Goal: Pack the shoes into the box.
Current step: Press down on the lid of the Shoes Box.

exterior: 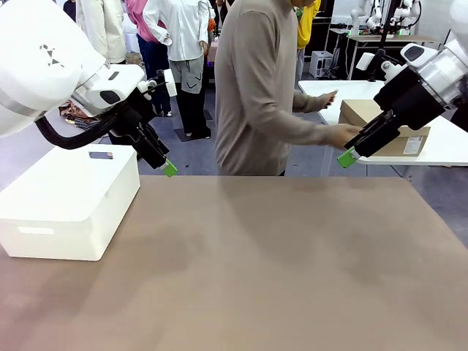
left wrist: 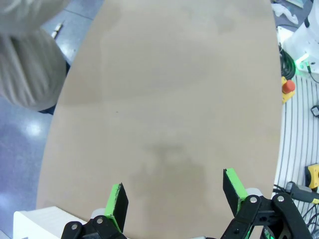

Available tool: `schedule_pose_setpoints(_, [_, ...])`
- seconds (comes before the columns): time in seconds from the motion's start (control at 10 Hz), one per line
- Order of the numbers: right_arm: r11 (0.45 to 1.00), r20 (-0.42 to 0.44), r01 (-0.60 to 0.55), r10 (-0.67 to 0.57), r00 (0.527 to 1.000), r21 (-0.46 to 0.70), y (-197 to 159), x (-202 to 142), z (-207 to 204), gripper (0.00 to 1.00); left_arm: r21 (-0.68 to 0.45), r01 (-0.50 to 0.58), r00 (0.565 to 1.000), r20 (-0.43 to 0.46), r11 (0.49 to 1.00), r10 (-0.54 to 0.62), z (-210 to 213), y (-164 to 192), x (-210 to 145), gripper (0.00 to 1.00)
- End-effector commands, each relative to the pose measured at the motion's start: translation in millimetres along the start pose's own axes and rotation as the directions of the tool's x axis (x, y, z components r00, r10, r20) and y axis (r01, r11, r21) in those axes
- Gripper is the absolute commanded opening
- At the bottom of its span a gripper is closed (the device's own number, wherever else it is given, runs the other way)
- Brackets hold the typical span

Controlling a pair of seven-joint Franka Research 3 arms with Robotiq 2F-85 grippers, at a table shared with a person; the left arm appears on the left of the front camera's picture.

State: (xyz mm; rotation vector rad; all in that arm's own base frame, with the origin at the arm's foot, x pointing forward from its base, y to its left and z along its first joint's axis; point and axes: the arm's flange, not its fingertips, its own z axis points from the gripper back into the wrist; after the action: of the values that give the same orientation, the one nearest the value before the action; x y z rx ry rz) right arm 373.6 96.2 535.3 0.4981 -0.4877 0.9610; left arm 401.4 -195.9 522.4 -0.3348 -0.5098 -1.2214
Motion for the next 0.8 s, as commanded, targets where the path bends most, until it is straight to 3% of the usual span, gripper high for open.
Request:
schedule_pose_setpoints(0.0, [1.0,-0.009,0.009,-0.009,1.0,-0.017,0.8,0.5,-0.6,1.0,0.0,0.007,1.0,0.0,1.0,-0.007,1.2,-1.6,-1.8,1.0])
schedule_pose_setpoints(0.7, [1.0,-0.009,0.009,-0.009,1.0,-0.017,0.8,0.5,-0.6,1.0,0.0,0.007,1.0,0.0,1.0,-0.007,1.2,-1.6,-1.8,1.0])
